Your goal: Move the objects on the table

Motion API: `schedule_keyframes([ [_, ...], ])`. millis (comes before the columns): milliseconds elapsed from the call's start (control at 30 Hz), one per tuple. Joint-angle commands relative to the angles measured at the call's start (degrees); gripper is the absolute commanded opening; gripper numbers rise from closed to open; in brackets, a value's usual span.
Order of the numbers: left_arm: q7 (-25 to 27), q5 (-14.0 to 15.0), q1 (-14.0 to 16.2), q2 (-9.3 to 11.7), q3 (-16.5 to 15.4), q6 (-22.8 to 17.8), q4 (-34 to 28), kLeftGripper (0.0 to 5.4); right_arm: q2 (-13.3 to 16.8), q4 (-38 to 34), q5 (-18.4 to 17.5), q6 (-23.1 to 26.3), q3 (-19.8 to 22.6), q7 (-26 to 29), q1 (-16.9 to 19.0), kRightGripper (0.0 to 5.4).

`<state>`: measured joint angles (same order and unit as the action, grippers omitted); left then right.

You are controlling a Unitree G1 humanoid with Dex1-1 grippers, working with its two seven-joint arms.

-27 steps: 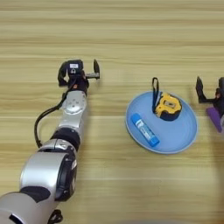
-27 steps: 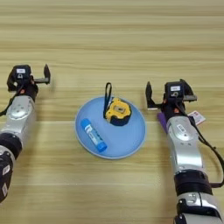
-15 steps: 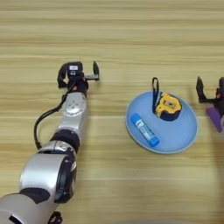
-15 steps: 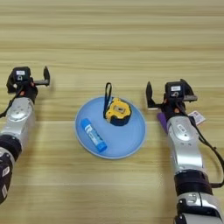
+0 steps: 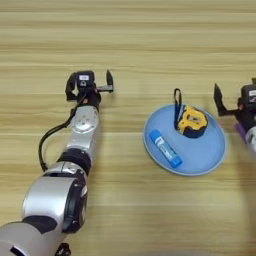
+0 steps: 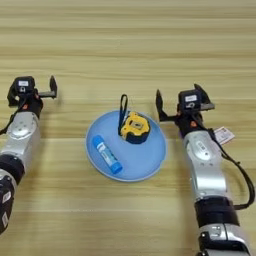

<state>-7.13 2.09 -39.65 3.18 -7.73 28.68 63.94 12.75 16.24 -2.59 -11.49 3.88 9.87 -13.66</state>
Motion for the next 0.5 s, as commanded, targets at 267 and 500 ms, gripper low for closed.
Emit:
schedule_keyframes([
  [267, 0.1, -0.8, 0.4, 0.3, 0.3, 0.3, -0.6, 5.38, -3.3, -5.4, -2.2, 4.6, -6.7, 8.2, 4.1, 5.4],
  [500, 0.1, -0.9, 0.4, 0.3, 0.3, 0.4, -0.6, 5.38, -3.8, -4.8, -1.9, 6.7, -8.2, 9.9, 4.6, 5.4],
])
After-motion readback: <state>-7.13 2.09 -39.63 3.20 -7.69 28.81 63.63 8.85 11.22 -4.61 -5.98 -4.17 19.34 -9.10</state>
